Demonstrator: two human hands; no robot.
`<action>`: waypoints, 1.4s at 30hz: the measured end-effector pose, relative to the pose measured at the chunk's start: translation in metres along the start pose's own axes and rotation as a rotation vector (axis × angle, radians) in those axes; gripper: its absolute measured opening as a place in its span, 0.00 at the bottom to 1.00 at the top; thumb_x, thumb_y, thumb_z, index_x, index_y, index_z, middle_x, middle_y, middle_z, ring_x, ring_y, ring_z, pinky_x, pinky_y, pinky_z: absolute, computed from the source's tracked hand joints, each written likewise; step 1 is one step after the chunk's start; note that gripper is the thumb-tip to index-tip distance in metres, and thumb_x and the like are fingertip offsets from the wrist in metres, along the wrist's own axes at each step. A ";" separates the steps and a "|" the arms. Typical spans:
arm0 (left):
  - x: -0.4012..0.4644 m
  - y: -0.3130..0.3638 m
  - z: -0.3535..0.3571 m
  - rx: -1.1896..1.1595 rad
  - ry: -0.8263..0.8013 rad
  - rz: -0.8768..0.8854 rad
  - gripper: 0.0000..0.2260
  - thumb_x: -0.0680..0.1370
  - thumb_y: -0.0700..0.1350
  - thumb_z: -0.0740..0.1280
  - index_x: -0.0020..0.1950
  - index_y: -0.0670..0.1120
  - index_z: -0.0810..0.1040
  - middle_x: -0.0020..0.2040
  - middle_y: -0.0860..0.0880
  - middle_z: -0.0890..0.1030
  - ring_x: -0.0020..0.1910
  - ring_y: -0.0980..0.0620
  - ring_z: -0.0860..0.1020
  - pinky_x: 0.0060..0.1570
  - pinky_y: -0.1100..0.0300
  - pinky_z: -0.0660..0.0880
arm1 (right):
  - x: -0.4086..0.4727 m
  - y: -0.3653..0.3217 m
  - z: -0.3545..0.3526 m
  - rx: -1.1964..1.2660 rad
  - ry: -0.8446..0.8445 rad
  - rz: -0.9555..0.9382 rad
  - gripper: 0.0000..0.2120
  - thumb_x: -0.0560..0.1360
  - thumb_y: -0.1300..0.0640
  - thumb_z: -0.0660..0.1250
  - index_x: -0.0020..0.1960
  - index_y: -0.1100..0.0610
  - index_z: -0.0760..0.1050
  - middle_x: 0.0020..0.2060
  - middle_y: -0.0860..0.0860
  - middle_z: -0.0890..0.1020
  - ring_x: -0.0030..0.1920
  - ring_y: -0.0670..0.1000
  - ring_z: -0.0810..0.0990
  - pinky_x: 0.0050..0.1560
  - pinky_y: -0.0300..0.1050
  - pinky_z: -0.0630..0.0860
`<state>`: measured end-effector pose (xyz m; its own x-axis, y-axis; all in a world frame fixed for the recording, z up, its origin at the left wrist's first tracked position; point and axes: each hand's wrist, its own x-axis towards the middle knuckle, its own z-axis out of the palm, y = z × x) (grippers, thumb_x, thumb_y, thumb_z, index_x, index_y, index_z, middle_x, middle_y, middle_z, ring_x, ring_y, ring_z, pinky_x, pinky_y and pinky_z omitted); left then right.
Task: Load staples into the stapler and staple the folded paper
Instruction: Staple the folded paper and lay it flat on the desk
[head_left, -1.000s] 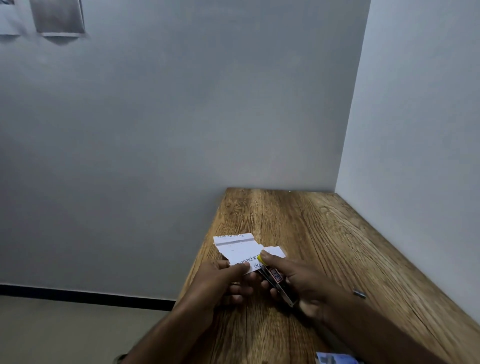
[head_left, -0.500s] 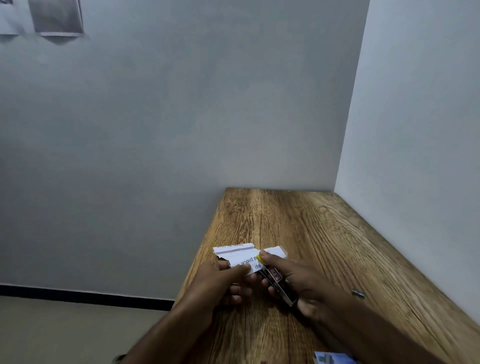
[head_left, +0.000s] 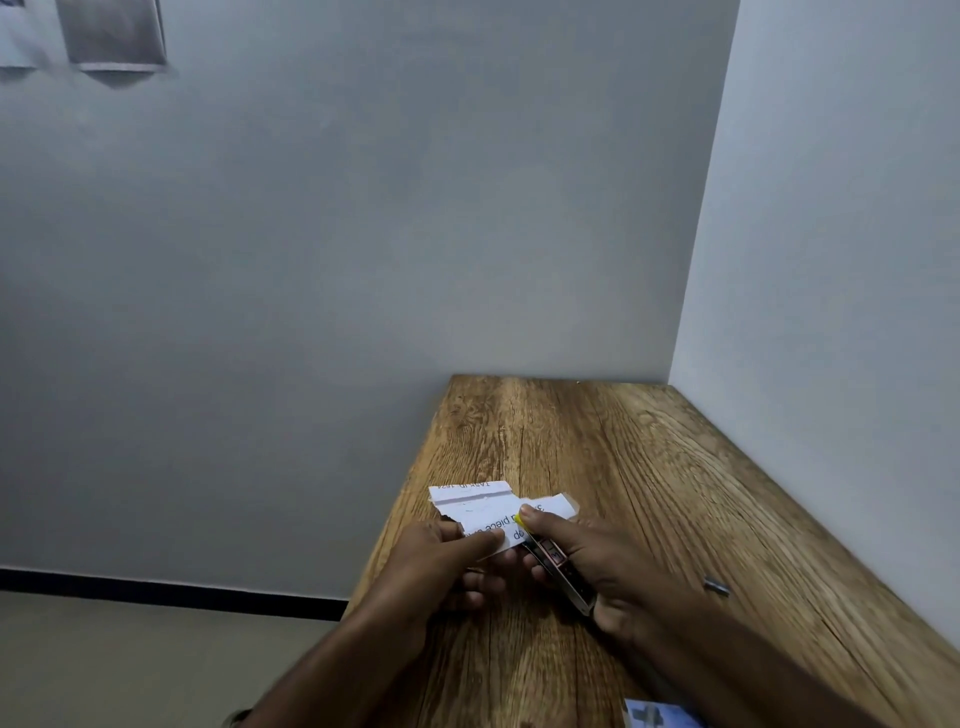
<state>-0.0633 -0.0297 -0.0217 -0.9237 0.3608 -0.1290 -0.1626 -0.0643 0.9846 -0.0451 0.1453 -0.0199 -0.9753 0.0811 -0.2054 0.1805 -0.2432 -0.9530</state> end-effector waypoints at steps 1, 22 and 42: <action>0.000 0.000 0.000 0.006 0.000 -0.001 0.10 0.74 0.45 0.73 0.50 0.39 0.84 0.45 0.41 0.87 0.32 0.52 0.82 0.29 0.63 0.76 | 0.000 0.001 0.000 -0.004 0.007 -0.004 0.12 0.72 0.56 0.76 0.43 0.66 0.83 0.29 0.58 0.82 0.26 0.50 0.80 0.27 0.39 0.78; 0.000 0.001 0.001 -0.028 0.020 -0.005 0.10 0.75 0.44 0.73 0.52 0.39 0.83 0.45 0.40 0.87 0.32 0.51 0.82 0.28 0.63 0.76 | -0.005 -0.004 -0.004 0.097 -0.124 0.053 0.13 0.64 0.45 0.77 0.39 0.54 0.88 0.34 0.54 0.85 0.30 0.48 0.82 0.29 0.40 0.77; -0.001 0.001 -0.002 -0.040 0.016 0.013 0.10 0.76 0.44 0.71 0.54 0.41 0.82 0.46 0.43 0.87 0.32 0.53 0.82 0.29 0.62 0.77 | -0.036 -0.030 -0.065 -0.082 -0.069 -0.013 0.26 0.70 0.47 0.72 0.54 0.71 0.81 0.41 0.61 0.84 0.35 0.51 0.82 0.34 0.43 0.78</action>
<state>-0.0635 -0.0316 -0.0210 -0.9310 0.3451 -0.1187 -0.1644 -0.1063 0.9806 -0.0067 0.2123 0.0018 -0.9836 0.0160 -0.1798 0.1748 -0.1626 -0.9711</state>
